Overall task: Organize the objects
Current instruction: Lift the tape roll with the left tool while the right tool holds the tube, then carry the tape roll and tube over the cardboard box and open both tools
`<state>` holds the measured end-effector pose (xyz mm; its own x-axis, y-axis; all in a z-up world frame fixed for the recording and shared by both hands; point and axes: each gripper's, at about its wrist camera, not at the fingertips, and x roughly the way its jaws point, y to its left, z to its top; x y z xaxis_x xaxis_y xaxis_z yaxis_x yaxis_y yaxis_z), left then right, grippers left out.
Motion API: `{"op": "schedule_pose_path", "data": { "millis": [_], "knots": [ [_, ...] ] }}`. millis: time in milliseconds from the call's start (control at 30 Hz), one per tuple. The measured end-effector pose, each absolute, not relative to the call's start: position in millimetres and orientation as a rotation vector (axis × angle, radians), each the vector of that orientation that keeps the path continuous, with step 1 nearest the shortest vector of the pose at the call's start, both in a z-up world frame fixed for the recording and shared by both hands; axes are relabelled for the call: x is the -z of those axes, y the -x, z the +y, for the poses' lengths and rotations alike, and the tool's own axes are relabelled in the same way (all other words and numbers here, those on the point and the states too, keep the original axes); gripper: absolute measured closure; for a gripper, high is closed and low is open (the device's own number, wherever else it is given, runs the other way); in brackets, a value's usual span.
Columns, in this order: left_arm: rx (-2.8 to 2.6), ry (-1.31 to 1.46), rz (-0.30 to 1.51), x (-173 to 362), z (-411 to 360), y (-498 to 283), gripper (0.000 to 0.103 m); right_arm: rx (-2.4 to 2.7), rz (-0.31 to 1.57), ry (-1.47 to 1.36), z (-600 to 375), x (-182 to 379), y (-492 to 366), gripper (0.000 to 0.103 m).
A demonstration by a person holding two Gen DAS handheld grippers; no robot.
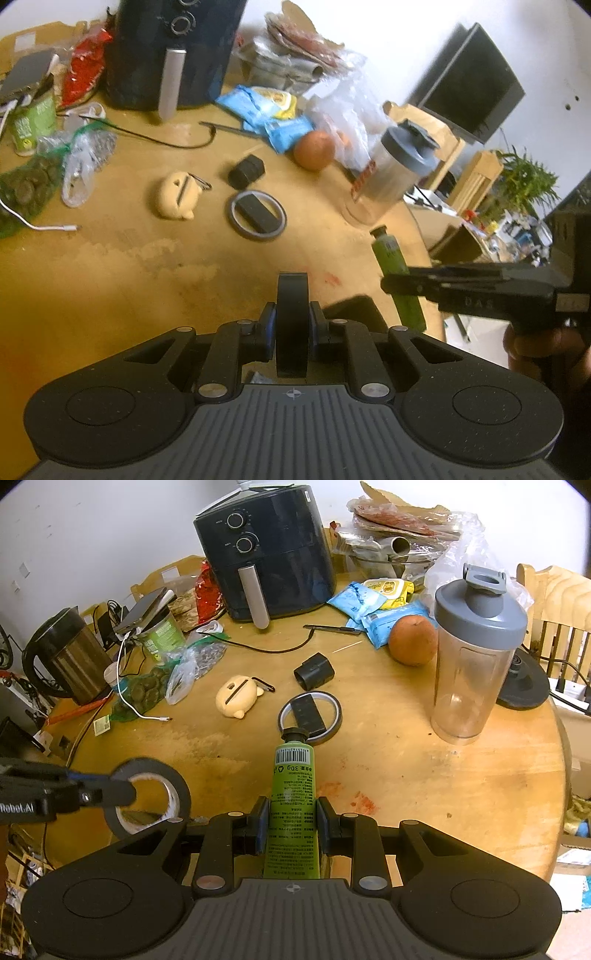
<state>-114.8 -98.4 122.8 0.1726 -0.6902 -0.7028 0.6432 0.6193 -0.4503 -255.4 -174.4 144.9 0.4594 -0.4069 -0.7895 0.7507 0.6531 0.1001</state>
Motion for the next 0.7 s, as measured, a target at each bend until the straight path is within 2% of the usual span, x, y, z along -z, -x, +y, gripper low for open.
{"op": "schedule_pose_path", "data": {
  "millis": [233,333,467,700],
  "knots": [
    [1.026,-0.006,1.065,-109.9,-109.9,126.0,0.085,0.754,0.813,-0.483,-166.2,-145.4,260.5,0.074],
    [1.048,-0.043,1.031,-115.2,-111.0,134.5,0.081,0.76,0.814,-0.484,-162.9,-145.5,262.0,0.073],
    [1.036,-0.035,0.986,-125.0,-102.7,137.9,0.066,0.765,0.814,-0.488,-159.2,-145.4,263.7,0.074],
    [0.952,0.048,0.985,-128.5,-79.9,129.5,0.065,0.759,0.827,-0.492,-151.6,-141.5,262.3,0.074]
  ]
}}
